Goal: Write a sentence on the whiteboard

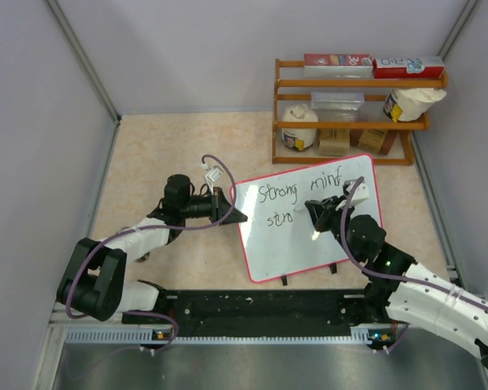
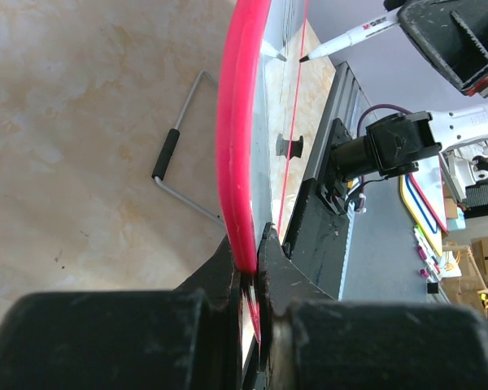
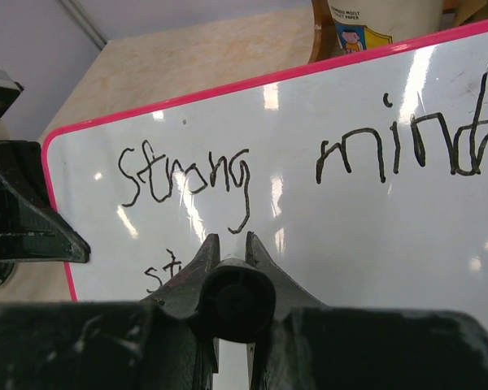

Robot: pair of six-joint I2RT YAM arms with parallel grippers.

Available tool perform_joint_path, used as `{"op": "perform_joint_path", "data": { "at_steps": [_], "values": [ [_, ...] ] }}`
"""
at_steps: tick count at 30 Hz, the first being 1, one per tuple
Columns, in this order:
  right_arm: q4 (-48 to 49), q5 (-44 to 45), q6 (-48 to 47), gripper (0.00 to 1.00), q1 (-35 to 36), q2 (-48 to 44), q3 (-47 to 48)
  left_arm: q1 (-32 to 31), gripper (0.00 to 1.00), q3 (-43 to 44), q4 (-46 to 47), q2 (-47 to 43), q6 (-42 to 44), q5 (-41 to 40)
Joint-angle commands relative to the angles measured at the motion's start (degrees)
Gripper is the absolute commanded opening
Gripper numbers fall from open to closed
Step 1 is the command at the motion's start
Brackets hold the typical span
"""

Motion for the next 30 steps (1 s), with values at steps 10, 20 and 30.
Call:
{"op": "perform_joint_path", "data": {
  "at_steps": [10, 20, 30],
  "values": [
    [-1.30, -0.09, 0.95, 0.00, -0.69, 0.20, -1.92, -0.58, 0.00, -1.93, -2.44, 0.76, 11.08, -7.06],
    [-4.21, -1.93, 1.92, 0.00, -0.60, -2.88, -4.21, -0.67, 0.00, -1.84, -2.62, 0.76, 11.08, -7.06],
    [-3.86, -1.85, 1.48, 0.00, -0.69, -2.62, -3.95, -0.67, 0.00, -1.85, -2.88, 0.50, 11.08, -7.15]
  ]
}}
